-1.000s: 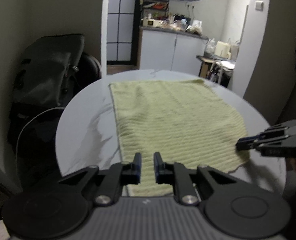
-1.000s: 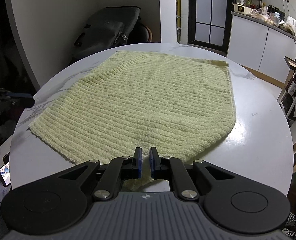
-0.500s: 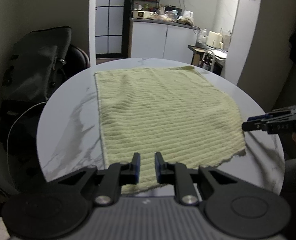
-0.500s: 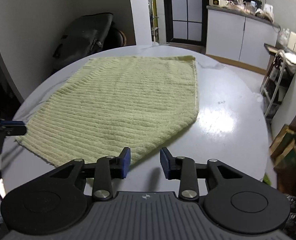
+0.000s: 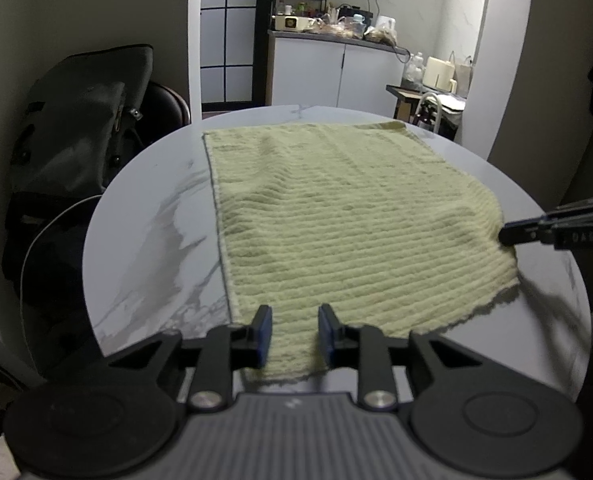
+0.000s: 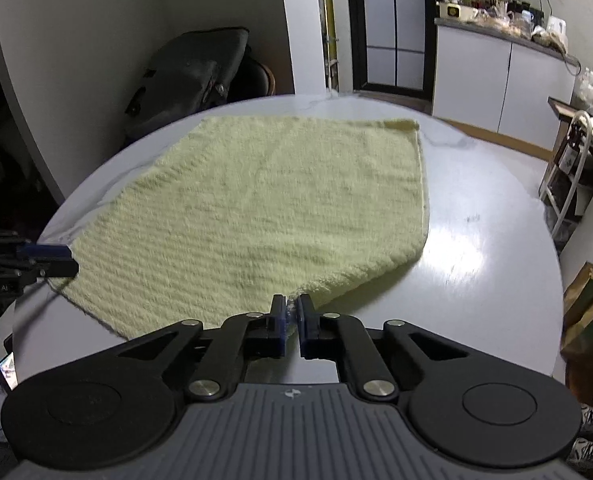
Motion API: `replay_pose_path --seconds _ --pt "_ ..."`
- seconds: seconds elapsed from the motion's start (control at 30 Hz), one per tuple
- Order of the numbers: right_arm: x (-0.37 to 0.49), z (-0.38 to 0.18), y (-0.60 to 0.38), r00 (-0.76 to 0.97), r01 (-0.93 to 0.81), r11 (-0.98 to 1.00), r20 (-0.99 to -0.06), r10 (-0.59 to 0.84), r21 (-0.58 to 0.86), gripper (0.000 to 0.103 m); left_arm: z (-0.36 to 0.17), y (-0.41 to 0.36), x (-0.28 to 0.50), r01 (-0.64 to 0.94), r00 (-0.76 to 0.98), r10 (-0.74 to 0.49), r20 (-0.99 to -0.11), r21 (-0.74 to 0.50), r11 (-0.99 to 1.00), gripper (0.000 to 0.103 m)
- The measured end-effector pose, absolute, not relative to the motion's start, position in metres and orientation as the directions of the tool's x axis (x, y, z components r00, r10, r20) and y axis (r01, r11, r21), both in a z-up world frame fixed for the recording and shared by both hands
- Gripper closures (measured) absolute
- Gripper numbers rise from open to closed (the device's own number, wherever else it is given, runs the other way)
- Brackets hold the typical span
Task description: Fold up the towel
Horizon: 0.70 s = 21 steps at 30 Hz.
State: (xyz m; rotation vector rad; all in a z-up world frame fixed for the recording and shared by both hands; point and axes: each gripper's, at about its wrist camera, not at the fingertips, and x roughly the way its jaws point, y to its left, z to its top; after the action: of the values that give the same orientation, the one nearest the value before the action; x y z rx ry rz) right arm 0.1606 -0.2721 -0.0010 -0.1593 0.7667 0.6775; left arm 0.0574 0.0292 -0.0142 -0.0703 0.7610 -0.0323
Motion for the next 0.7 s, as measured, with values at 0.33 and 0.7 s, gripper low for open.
replay_pose_path --seconds 0.33,0.7 --pt "0.166 0.013 -0.247 0.535 -0.64 0.766 -0.678 0.504 0.064 0.098 -0.012 0.048 0.051 0.01 0.75 -0.095 -0.655 -0.132 0.991 0.072" --pt "0.181 0.009 -0.208 0.51 -0.664 0.745 -0.691 0.513 0.063 0.098 -0.015 0.067 0.05 -0.012 0.746 -0.092 -0.66 -0.151 0.988 0.069"
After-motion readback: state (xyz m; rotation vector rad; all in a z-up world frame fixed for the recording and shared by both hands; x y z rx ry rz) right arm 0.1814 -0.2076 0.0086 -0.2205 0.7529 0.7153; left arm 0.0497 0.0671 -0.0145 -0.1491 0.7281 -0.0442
